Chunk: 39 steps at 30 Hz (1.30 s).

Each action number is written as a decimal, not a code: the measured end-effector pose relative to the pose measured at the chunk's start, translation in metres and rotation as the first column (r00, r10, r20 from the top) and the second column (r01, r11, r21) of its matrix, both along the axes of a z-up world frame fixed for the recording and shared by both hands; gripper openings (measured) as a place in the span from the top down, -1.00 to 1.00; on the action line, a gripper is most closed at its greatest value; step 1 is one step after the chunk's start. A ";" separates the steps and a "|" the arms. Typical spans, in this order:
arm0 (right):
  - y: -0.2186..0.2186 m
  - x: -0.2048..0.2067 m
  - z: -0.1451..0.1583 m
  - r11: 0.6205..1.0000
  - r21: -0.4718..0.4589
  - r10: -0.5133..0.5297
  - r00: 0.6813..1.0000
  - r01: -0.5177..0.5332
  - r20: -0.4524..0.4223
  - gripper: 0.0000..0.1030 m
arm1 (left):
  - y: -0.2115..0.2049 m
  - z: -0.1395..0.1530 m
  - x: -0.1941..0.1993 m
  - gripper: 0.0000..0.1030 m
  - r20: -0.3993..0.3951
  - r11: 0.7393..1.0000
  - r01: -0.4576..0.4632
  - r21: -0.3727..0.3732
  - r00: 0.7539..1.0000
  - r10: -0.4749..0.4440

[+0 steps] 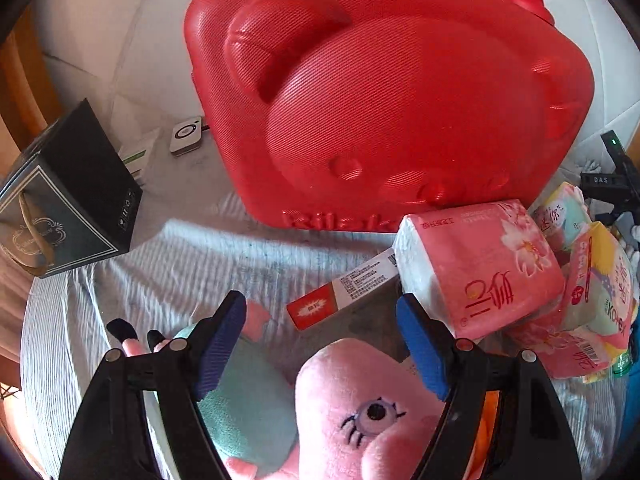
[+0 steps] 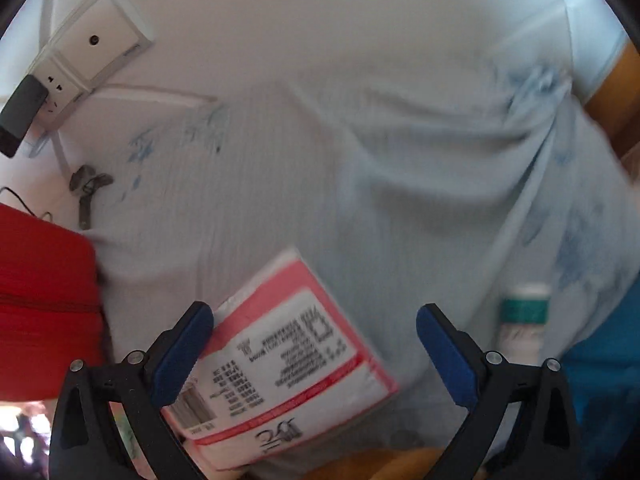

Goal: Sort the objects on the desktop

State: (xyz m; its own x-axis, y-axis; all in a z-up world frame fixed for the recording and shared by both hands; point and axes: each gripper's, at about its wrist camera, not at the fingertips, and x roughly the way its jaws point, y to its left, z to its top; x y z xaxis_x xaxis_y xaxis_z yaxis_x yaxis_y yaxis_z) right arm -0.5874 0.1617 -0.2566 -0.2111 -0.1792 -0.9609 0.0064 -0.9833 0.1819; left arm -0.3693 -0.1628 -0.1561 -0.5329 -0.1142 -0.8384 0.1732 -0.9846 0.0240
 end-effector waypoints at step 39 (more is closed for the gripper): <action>0.027 0.008 -0.027 0.753 0.625 -0.095 0.973 0.208 -0.210 -0.35 | -0.054 0.029 0.048 -0.50 -0.076 0.995 -0.096 0.013 0.992 0.096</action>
